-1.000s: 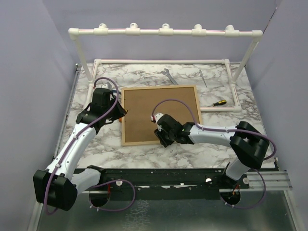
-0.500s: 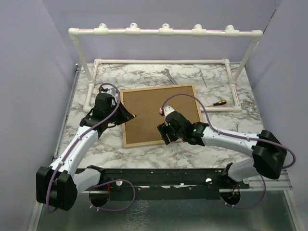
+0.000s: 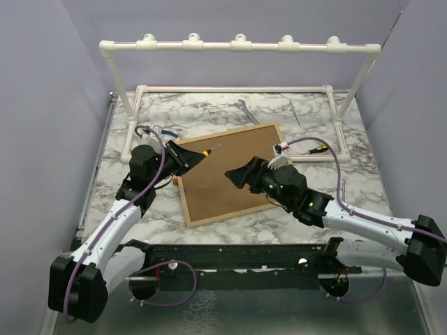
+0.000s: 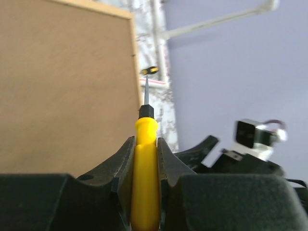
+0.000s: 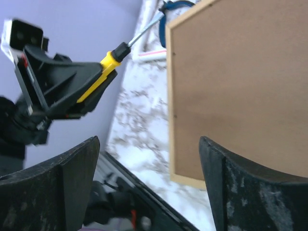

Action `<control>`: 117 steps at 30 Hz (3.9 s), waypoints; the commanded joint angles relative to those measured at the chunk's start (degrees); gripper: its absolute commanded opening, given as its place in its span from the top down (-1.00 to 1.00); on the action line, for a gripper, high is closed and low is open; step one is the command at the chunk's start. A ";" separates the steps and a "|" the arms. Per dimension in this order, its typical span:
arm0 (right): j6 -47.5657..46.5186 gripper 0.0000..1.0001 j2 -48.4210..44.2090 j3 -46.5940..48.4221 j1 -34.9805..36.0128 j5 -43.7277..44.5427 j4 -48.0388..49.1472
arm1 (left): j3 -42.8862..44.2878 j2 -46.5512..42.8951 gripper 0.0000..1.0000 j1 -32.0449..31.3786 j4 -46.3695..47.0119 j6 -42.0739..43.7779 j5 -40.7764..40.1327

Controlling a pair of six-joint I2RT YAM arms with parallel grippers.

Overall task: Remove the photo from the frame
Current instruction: Adjust the screwdriver.

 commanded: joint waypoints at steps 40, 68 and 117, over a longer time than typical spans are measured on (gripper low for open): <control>24.34 0.02 12.34 3.71 -0.26 14.23 18.26 | -2.47 -0.60 1.00 -11.63 17.63 -7.92 -3.34; 25.51 0.16 13.02 1.80 -2.65 3.19 24.39 | -0.46 2.90 1.00 -11.76 20.31 -6.33 0.70; -39.25 0.99 16.43 9.39 -19.45 -65.22 1.10 | 12.21 9.66 0.23 -10.97 -0.44 14.58 13.22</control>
